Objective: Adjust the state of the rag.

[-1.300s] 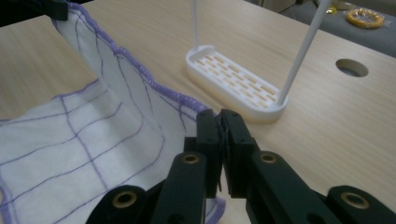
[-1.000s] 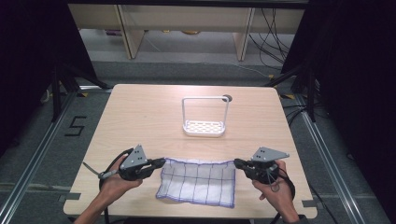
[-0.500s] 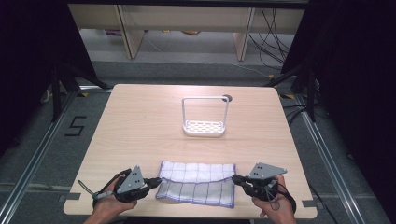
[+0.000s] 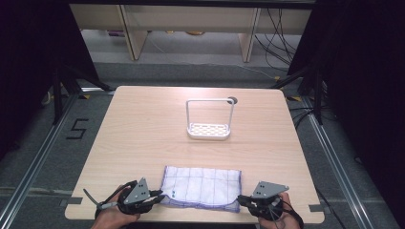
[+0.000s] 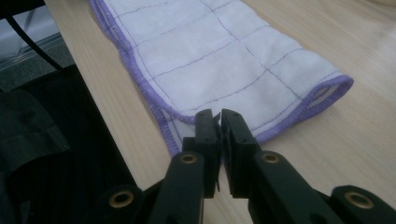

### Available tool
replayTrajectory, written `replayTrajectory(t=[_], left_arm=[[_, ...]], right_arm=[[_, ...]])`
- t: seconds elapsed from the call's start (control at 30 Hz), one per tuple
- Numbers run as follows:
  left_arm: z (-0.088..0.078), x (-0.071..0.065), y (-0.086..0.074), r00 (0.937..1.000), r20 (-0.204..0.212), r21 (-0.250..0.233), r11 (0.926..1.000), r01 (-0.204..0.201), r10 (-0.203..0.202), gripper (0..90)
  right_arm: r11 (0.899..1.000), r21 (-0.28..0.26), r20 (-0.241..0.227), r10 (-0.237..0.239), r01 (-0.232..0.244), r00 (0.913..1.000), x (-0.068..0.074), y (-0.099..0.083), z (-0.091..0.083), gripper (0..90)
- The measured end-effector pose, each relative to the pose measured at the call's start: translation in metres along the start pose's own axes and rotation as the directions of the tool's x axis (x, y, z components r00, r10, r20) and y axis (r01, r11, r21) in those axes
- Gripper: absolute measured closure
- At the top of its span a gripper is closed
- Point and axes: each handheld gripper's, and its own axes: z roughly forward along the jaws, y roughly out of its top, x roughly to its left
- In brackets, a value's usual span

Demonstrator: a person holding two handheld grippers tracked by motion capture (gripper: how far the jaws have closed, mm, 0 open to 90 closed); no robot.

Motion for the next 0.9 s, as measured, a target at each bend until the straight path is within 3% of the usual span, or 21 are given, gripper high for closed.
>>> replayTrajectory(t=[0.1, 0.17, 0.27, 0.37, 0.4, 0.47, 0.53, 0.6, 0.63, 0.7, 0.73, 0.8, 0.83, 0.9], left_arm=[[-0.005, 0.001, 0.003, 0.9976, 0.020, -0.074, 0.9950, 0.067, -0.066, 57.5], [-0.009, 0.001, 0.005, 0.9974, 0.015, -0.079, 0.9943, 0.071, -0.071, 55.8], [-0.013, 0.008, 0.016, 0.9917, -0.007, -0.151, 0.9805, 0.126, -0.128, 44.2], [-0.010, 0.018, 0.024, 0.9883, -0.037, -0.153, 0.9781, 0.141, -0.148, 42.6], [-0.004, 0.031, 0.031, 0.9864, -0.061, -0.128, 0.9813, 0.144, -0.152, 41.3], [0.003, 0.039, 0.035, 0.9834, -0.071, -0.119, 0.9802, 0.158, -0.167, 40.8], [0.011, 0.045, 0.038, 0.9810, -0.063, -0.113, 0.9779, 0.176, -0.184, 39.7], [0.021, 0.053, 0.040, 0.9797, -0.079, -0.089, 0.9802, 0.177, -0.184, 37.6], [0.028, 0.057, 0.039, 0.9757, -0.084, -0.094, 0.9764, 0.194, -0.202, 37.6], [0.034, 0.062, 0.039, 0.9743, -0.086, -0.065, 0.9771, 0.203, -0.208, 37.0], [0.036, 0.065, 0.039, 0.9757, -0.079, -0.055, 0.9782, 0.200, -0.204, 37.0], [0.041, 0.068, 0.038, 0.9723, -0.070, -0.060, 0.9739, 0.219, -0.223, 37.0], [0.043, 0.072, 0.037, 0.9747, -0.073, -0.044, 0.9771, 0.208, -0.211, 37.0], [0.046, 0.073, 0.037, 0.9746, -0.067, -0.045, 0.9764, 0.211, -0.214, 37.0]], right_arm=[[0.999, -0.039, 0.008, 0.022, -0.022, 0.9997, -0.003, 0.002, -0.006, 77.1], [0.999, -0.044, 0.005, 0.032, -0.031, 0.9995, -0.003, 0.002, -0.007, 75.1], [0.994, -0.070, 0.058, 0.090, -0.086, 0.9943, -0.008, 0.003, -0.011, 64.6], [0.991, -0.068, 0.086, 0.117, -0.111, 0.9894, -0.011, 0.004, -0.008, 57.9], [0.990, -0.061, 0.110, 0.132, -0.126, 0.9851, -0.010, 0.006, -0.005, 53.1], [0.989, -0.057, 0.122, 0.140, -0.134, 0.9826, -0.009, 0.007, -0.003, 51.3], [0.992, -0.031, 0.137, 0.126, -0.122, 0.9826, -0.006, 0.009, 0.000, 50.8], [0.992, -0.017, 0.139, 0.125, -0.124, 0.9823, -0.004, 0.009, 0.003, 50.9], [0.993, -0.009, 0.144, 0.121, -0.121, 0.9821, -0.004, 0.008, 0.004, 51.0], [0.993, 0.022, 0.153, 0.112, -0.117, 0.9818, -0.001, 0.007, 0.009, 51.1], [0.989, 0.046, 0.154, 0.135, -0.144, 0.9788, 0.001, 0.006, 0.009, 51.0], [0.989, 0.046, 0.165, 0.128, -0.137, 0.9780, 0.002, 0.005, 0.010, 50.8], [0.987, 0.055, 0.172, 0.140, -0.151, 0.9751, 0.005, 0.005, 0.011, 50.0], [0.987, 0.057, 0.174, 0.140, -0.152, 0.9748, 0.006, 0.004, 0.013, 49.5]])
